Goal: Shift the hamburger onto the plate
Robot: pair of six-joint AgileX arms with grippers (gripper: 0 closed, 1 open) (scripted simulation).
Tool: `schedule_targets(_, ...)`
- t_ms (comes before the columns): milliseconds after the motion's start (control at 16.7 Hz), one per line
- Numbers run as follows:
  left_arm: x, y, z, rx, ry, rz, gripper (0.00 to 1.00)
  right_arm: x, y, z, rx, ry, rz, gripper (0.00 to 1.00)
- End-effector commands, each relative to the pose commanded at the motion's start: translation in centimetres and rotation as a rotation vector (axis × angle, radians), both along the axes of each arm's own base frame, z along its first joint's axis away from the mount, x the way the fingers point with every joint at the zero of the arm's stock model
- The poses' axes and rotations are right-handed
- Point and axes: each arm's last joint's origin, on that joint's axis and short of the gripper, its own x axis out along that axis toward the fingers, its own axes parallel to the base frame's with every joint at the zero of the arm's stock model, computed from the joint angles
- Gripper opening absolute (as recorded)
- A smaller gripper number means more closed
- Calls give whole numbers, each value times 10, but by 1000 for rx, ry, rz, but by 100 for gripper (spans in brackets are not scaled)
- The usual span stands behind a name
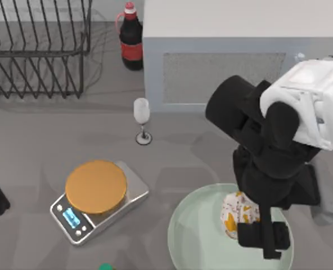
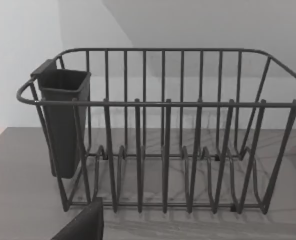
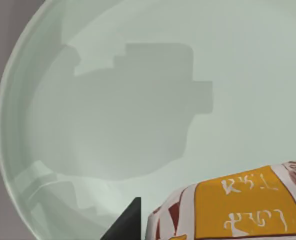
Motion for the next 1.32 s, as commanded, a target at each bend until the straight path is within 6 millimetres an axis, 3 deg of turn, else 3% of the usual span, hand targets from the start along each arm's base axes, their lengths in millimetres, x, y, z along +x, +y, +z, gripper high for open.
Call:
schedule_targets(180, 0, 0, 0, 0, 0, 0, 100, 1, 0, -6, -4, 3, -2, 0)
schedule_targets(540, 0, 0, 0, 0, 0, 0, 100, 0, 5, -43, 1, -1, 0, 0)
schedule_targets(780, 0, 0, 0, 0, 0, 0, 100, -1, 5, -45, 0, 0, 0, 0)
schedule_targets(1320, 0, 0, 0, 0, 0, 0, 100, -1, 5, -45, 0, 0, 0, 68)
